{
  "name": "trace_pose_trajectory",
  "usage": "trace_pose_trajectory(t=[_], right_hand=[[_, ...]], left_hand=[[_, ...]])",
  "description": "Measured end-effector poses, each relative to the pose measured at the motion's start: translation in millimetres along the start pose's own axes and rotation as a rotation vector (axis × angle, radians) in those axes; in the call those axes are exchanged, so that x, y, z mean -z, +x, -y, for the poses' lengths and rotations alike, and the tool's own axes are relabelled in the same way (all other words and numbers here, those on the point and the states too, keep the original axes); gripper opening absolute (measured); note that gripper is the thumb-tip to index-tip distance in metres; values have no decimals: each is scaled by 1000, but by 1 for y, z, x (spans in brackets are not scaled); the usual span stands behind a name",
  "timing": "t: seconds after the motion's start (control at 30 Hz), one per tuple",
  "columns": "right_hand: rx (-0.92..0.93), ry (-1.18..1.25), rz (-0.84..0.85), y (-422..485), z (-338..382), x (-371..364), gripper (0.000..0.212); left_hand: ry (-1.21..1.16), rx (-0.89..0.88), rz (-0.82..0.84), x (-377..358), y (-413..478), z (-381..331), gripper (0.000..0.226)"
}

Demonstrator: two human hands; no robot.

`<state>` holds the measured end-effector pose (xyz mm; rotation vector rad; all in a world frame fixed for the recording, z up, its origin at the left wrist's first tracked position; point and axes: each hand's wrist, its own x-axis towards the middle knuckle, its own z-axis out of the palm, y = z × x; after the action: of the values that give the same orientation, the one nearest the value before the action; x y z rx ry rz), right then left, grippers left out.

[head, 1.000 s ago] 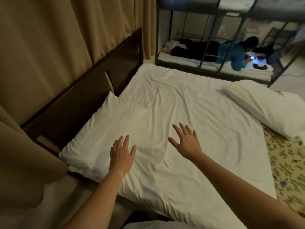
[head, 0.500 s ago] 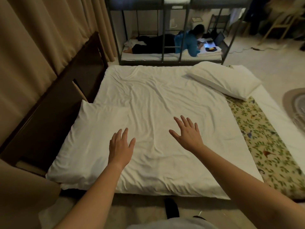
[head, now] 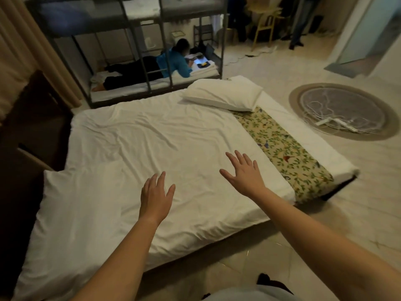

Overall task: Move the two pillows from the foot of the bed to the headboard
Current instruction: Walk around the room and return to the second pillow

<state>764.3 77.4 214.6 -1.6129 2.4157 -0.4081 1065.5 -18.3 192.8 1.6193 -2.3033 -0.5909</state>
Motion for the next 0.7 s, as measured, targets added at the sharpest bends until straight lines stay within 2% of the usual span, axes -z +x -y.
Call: trace_pose_trajectory(t=[0.33, 0.7], right_hand=[[-243, -3, -67, -52, -134, 55, 77], [-396, 15, -124, -111, -305, 122, 77]], left_hand=[[-21, -194, 91, -55, 14, -130, 66], [-34, -341, 141, -144, 3, -314, 66]])
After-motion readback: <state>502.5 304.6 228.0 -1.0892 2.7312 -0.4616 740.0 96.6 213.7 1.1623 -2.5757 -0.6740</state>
